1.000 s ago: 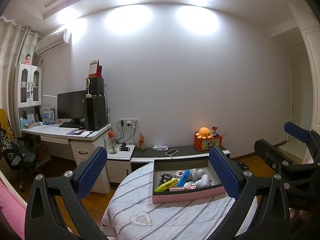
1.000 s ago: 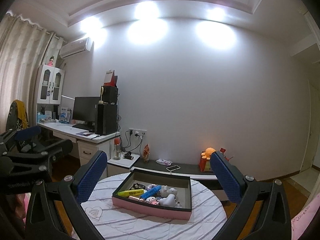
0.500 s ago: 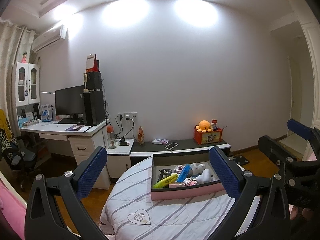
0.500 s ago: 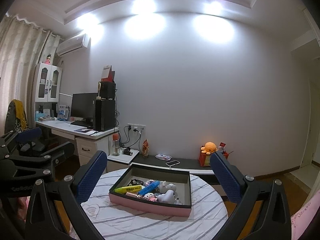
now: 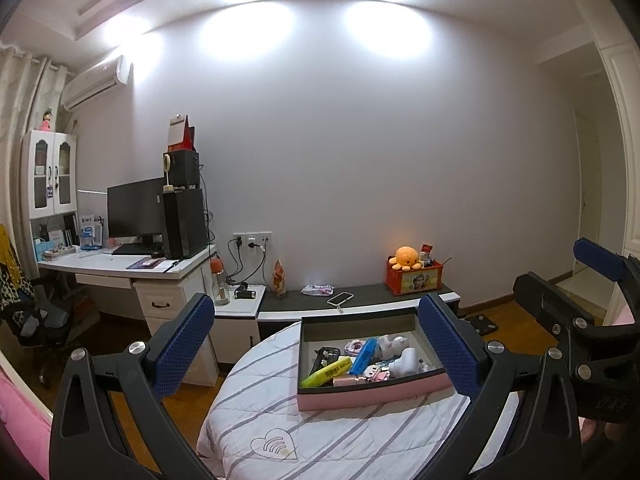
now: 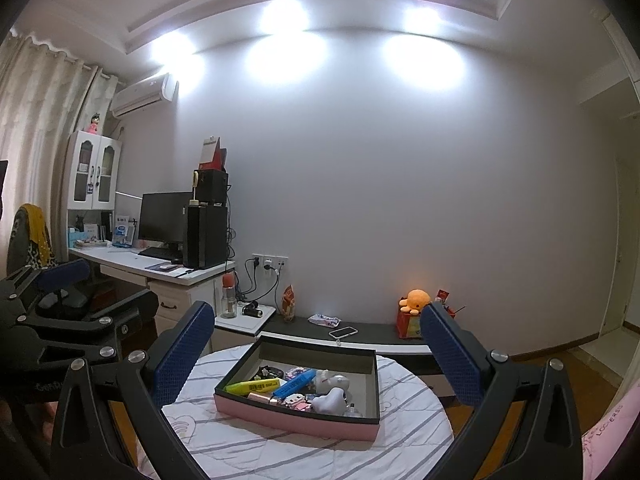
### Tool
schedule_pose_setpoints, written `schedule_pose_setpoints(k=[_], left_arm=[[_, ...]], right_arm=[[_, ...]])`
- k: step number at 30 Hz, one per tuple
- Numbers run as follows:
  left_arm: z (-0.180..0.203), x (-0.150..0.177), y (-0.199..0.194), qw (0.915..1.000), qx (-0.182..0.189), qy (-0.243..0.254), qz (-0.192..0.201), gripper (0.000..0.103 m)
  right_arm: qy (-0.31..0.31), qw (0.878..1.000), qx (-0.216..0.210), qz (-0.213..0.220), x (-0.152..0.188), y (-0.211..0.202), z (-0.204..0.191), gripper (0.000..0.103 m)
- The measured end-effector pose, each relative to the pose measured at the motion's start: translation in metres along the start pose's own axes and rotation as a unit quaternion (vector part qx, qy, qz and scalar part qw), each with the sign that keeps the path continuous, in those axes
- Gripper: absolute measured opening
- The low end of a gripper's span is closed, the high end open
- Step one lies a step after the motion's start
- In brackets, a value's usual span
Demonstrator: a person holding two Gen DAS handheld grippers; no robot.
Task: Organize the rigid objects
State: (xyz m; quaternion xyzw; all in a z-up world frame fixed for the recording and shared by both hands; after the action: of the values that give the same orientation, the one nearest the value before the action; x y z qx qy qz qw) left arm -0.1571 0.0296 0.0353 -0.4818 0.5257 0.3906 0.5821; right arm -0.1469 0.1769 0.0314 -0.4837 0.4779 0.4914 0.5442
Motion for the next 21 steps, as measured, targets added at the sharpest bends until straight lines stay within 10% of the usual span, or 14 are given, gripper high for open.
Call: schedule_pose_setpoints(k=[21], left_arm=[[-0.0016,-0.0010,0.0026,1.0000,-0.004,0.003,-0.002,0.103]], right_arm=[[-0.001,1.000,0.000,-0.004,0.0020,0.0077,0.0018,0.103]])
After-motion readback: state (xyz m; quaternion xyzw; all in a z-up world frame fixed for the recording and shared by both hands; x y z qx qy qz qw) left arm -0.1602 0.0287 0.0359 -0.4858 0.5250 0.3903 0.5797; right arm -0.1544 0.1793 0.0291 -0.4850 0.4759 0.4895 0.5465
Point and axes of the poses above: each gripper's, at about its wrist camera, not at the fingertips, and y roughly the way its jaws point, z to its right, x to its underside, the point moved 10 cm from there along y, roughly the way its jaws point, and after that the axes turned 10 degrees about x, right-handed, at the moved point
